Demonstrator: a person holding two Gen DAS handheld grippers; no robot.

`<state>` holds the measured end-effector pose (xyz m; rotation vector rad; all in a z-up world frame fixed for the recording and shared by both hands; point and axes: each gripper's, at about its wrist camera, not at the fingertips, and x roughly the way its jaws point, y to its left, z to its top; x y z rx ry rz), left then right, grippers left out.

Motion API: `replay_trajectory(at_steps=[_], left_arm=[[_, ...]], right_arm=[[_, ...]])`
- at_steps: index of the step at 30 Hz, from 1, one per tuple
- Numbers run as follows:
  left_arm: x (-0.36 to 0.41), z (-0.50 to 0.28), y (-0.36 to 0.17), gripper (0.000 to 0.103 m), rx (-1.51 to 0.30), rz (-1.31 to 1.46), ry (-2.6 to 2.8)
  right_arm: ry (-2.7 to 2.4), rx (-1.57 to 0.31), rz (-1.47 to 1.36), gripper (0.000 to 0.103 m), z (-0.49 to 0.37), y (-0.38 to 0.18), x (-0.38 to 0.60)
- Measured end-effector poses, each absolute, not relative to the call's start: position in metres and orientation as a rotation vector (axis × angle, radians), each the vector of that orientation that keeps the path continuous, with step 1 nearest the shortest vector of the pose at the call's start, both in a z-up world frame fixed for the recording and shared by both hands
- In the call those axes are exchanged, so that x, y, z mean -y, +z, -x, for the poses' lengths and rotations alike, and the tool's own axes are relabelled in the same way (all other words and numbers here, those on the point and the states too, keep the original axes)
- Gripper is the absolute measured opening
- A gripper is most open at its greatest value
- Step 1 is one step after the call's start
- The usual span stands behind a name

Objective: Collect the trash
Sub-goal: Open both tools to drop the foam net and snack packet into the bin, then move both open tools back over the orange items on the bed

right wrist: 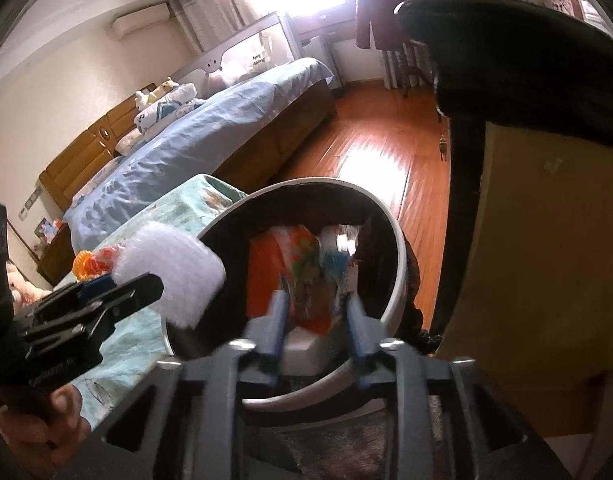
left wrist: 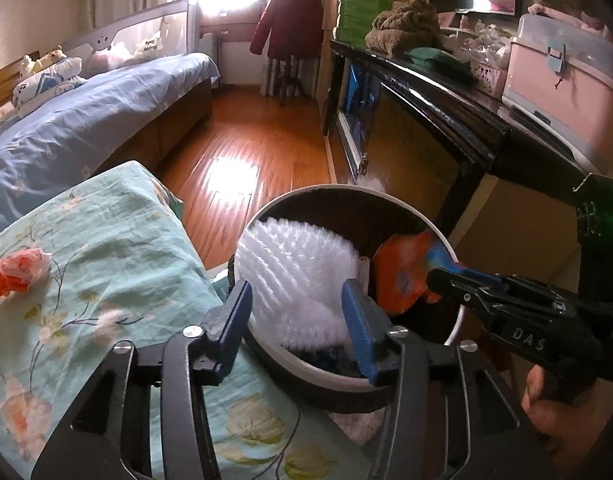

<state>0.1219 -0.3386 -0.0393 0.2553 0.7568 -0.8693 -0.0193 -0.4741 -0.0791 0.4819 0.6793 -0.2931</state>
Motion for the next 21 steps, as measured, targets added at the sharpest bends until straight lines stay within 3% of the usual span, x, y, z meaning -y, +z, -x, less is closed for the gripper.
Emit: replay_trajectory(at_steps=[1, 5, 9, 16, 21], left_arm=[[0.336, -0.122, -0.040, 0.055, -0.762, -0.246, -0.867], [0.323, -0.123, -0.042, 0.056, -0.779, -0.221, -0.853], [0.296, -0.126, -0.042, 0.059, -0.785, -0.169, -0.816], [0.250, -0.135, -0.045, 0.064, -0.788, -0.110, -0.733], [0.211, -0.142, -0.045, 0.068, -0.776, -0.070, -0.661]], right_arm=[[-0.295, -0.672, -0.484, 0.045, 0.020, -0.078, 0.474], [-0.293, -0.660, -0.494, 0.050, 0.023, -0.074, 0.473], [-0.269, -0.633, -0.508, 0.076, 0.025, -0.071, 0.466], [-0.177, -0.629, -0.497, 0.088, 0.012, -0.065, 0.430], [-0.123, -0.626, -0.488, 0.090, 0.002, -0.061, 0.407]])
